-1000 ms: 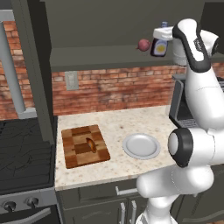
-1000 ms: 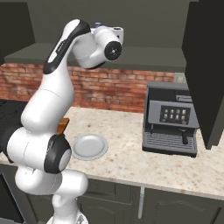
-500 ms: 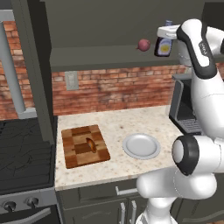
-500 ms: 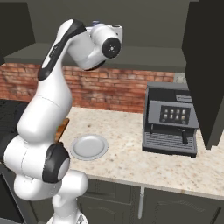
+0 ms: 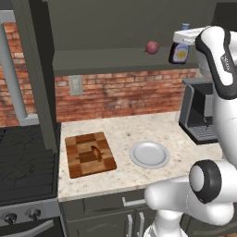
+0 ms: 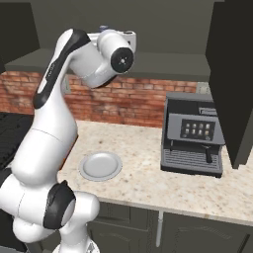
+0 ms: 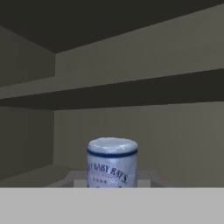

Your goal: Pick the chicken drumstick from the plate and place it on the cutting board. Then pick the condiment bottle from the cabinet and place it next to the cutting board.

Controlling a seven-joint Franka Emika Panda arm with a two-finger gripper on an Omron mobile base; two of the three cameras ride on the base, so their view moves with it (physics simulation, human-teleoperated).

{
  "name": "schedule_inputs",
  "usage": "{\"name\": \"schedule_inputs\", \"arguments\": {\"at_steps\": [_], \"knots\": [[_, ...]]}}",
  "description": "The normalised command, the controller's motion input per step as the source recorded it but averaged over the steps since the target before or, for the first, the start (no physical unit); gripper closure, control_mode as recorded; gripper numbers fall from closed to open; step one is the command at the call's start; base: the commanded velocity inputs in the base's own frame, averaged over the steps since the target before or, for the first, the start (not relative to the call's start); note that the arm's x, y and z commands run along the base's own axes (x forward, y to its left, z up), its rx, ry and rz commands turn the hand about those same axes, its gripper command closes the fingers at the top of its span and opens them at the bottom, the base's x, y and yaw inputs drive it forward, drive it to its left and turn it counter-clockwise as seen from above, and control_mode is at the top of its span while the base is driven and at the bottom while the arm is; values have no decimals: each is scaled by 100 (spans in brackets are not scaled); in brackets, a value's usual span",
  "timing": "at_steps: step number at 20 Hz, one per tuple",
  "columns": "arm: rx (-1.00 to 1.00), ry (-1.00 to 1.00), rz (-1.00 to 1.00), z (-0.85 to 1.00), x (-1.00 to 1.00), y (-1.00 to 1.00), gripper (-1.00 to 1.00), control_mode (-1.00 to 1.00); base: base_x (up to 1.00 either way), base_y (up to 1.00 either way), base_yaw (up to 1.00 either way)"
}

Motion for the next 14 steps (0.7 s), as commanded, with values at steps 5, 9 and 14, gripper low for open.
{"name": "schedule_inputs", "arguments": {"at_steps": [5, 9, 14], "knots": [[0, 0, 0, 7, -50, 0, 100, -100, 0, 0, 0], [0, 0, 0, 5, -51, 0, 100, -100, 0, 0, 0], [0, 0, 0, 4, -52, 0, 100, -100, 0, 0, 0]]}}
